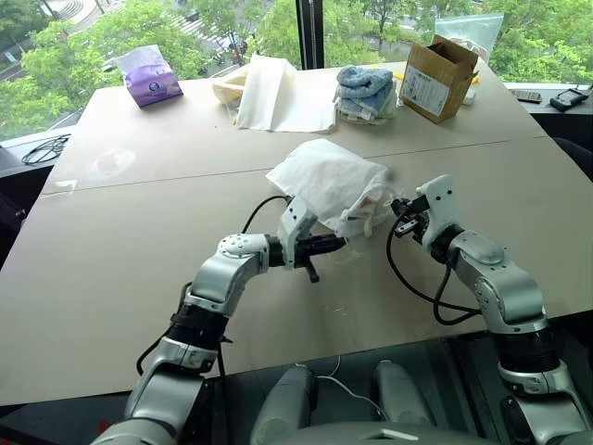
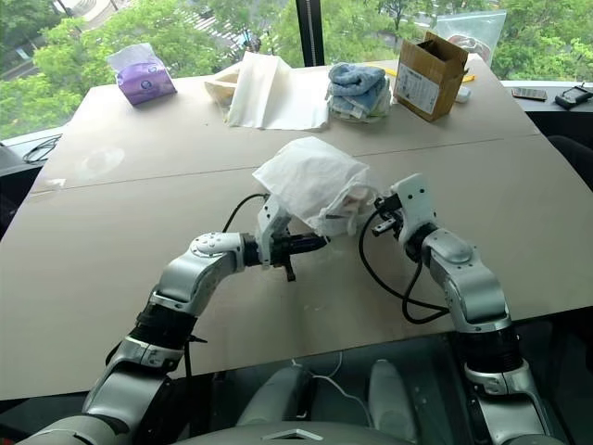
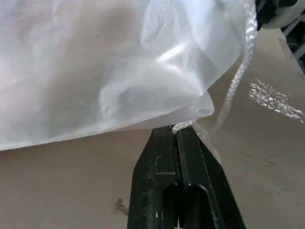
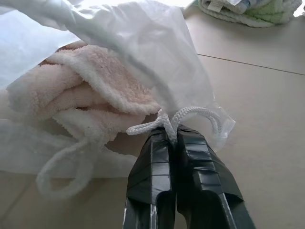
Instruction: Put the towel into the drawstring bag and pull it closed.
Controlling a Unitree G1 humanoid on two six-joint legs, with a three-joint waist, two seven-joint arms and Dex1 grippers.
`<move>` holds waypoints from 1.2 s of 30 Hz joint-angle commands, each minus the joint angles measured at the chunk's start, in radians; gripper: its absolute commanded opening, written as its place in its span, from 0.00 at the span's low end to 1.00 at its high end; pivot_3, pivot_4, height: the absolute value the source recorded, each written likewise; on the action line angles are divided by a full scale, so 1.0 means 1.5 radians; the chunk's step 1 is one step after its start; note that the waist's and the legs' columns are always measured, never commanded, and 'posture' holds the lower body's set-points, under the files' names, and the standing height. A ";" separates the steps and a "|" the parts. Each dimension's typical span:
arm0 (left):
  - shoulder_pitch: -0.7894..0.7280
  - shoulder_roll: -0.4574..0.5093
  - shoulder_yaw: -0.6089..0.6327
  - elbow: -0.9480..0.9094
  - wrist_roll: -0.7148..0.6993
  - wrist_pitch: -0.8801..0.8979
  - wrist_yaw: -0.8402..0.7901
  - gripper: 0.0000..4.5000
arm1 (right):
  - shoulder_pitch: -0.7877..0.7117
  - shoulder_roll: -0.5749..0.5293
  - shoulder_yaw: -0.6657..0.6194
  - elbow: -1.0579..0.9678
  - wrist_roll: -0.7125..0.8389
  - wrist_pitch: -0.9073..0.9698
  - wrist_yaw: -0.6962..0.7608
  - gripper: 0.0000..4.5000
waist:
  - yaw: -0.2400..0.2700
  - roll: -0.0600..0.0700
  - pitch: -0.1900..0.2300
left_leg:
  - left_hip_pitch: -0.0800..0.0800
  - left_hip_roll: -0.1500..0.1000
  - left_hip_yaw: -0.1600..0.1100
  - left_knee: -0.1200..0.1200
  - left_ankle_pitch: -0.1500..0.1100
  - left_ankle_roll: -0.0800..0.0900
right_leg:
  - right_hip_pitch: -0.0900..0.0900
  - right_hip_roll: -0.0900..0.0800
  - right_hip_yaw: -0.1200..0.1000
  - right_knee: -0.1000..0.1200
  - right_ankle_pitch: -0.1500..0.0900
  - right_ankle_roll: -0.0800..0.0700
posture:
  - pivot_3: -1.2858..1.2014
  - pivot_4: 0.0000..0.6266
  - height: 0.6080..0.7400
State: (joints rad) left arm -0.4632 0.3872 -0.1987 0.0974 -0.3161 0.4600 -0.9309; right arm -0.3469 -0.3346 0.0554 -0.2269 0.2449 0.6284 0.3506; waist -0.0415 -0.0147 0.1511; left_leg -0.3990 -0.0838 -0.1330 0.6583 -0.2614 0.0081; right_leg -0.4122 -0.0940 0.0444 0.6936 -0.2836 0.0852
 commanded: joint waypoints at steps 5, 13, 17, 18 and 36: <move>0.080 -0.051 0.046 -0.091 0.106 -0.107 0.224 0.02 | -0.003 -0.005 -0.083 0.027 -0.051 -0.054 -0.092 0.00 | 0.002 0.000 0.000 | 0.000 0.000 0.000 0.000 0.000 0.000 | 0.000 0.000 0.000 0.000 0.000 0.000 | 0.52 0.24 1.00; 0.099 -0.071 0.166 -0.098 0.336 -0.131 0.644 0.02 | -0.060 0.031 -0.233 0.105 -0.068 -0.073 -0.264 0.00 | 0.002 0.000 0.000 | 0.001 0.000 0.001 0.000 0.000 0.000 | 0.000 0.000 0.001 0.001 0.000 0.000 | 0.52 0.24 1.00; 0.062 -0.048 0.227 -0.066 0.355 -0.158 0.725 0.02 | -0.078 0.026 -0.282 0.134 -0.079 -0.085 -0.332 0.00 | 0.006 0.000 0.000 | 0.000 0.000 0.001 0.000 0.000 0.000 | 0.000 0.000 0.001 0.000 0.000 0.000 | 0.52 0.24 1.00; 0.052 -0.038 0.240 -0.053 0.359 -0.163 0.741 0.02 | -0.080 0.024 -0.290 0.138 -0.079 -0.088 -0.344 0.00 | 0.007 0.000 0.000 | 0.000 0.000 0.001 0.000 0.000 0.000 | 0.000 0.000 0.001 0.000 0.000 0.000 | 0.52 0.24 1.00; -0.016 0.004 0.338 0.090 0.318 -0.136 0.888 0.02 | -0.094 0.033 -0.379 0.136 0.023 -0.092 -0.458 0.00 | 0.000 0.000 0.000 | 0.000 0.000 0.001 0.000 0.000 0.000 | -0.001 0.000 0.001 0.001 0.000 0.000 | 0.52 0.24 1.00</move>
State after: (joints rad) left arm -0.4940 0.3466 0.1984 0.2281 0.1726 0.2544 0.3744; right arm -0.4898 -0.2172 -0.3872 0.0012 0.2785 0.4983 -0.3334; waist -0.0418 -0.0147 0.1509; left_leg -0.3991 -0.0845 -0.1316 0.6578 -0.2614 0.0080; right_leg -0.4130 -0.0947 0.0453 0.6948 -0.2835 0.0852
